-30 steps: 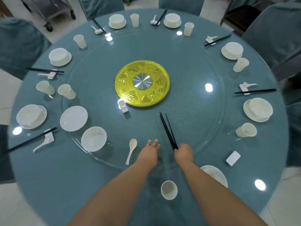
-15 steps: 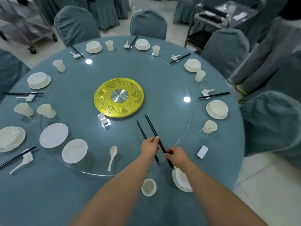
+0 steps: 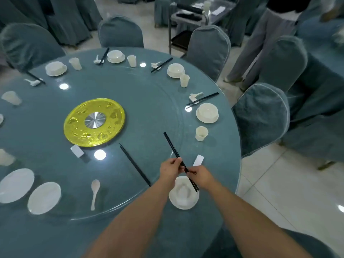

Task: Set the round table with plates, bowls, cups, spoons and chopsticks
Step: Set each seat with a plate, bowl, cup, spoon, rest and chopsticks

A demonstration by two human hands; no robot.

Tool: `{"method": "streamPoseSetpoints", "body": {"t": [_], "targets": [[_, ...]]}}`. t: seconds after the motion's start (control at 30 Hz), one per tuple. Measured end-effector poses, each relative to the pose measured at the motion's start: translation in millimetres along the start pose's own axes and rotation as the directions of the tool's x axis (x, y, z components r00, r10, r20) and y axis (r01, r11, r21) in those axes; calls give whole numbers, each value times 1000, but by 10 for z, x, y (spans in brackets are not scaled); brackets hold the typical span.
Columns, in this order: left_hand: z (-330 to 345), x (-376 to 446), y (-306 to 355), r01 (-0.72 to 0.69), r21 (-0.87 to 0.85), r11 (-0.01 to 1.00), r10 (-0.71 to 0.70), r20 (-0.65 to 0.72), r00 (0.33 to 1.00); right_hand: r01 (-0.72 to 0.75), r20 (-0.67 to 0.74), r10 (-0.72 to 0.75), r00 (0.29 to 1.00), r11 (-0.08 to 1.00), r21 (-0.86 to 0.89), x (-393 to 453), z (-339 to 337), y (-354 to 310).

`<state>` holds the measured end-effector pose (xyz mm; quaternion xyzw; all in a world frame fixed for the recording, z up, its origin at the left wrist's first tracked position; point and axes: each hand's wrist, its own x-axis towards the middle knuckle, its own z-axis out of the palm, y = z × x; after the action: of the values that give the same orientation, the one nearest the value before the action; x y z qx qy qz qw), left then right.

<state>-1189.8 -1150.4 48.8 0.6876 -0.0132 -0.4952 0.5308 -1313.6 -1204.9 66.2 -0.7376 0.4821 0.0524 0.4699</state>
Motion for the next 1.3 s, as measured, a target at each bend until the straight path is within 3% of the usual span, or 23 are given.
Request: {"method": "streamPoseSetpoints", "body": {"t": [0.23,0.43,0.5,0.6,0.7,1.0,1.3], "targets": [[523,26,-237,67,25,997,-68,21,997,1,-122,-35,992,963,-268,135,-137,376],[721,142,-378,87,299,950,-120,94,988,-115,-129,72,989,923,-367,253,-238,796],[698,228,-362,32,451,892,-70,69,995,-158,-111,124,986,908,-387,277,-288,960],[554,407,-298,-40,687,726,62,-8,998,-206,-86,187,979,891,-404,292,-345,1203],[427,584,-246,-74,777,625,136,-15,991,-217,-69,208,976,880,-423,311,-346,1403],[338,827,-281,-82,868,490,155,6,988,-208,-101,182,978,863,-460,438,-280,1648],[285,866,-383,-61,858,510,139,-13,990,-197,-165,128,978,825,-529,528,-261,1634]]}}
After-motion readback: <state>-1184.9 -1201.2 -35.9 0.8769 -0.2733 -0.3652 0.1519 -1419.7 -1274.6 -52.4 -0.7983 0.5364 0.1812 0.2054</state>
